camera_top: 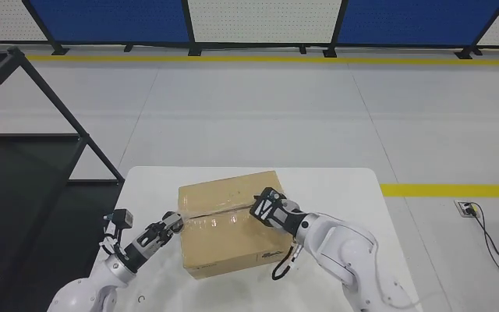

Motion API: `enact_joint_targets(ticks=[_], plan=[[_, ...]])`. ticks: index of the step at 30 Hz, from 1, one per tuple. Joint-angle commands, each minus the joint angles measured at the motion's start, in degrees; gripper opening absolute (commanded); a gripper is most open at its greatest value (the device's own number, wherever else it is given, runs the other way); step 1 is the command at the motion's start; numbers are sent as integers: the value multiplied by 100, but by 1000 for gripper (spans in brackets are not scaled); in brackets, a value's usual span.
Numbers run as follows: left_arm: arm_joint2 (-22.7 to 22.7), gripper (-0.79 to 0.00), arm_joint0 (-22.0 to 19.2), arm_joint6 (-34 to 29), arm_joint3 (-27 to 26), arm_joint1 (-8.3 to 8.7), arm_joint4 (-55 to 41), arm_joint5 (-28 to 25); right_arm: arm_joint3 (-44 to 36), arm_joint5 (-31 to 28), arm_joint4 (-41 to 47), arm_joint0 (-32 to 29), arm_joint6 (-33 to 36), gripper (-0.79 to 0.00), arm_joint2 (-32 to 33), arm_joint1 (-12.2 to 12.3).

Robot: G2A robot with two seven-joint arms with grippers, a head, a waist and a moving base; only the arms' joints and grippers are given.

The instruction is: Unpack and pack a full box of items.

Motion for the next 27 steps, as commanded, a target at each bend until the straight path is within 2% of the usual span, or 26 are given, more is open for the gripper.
enact_joint_targets(ticks=[1, 7, 16, 21, 27], plan=[[1, -785, 11, -14, 17, 3, 10, 21, 22, 3, 11, -1, 82, -785, -1, 1], [15, -785, 12, -47, 33, 6, -1, 61, 162, 158, 157, 110, 405, -785, -34, -24], [79, -785, -21, -81, 65, 9, 44, 135, 251, 256, 188, 213, 408, -785, -163, -57], [94, -785, -29, -90, 87, 11, 48, 149, 154, 257, 152, 185, 111, -785, -180, -61], [99, -785, -29, -92, 91, 14, 41, 143, 310, 214, 145, 270, 395, -785, -291, -81]])
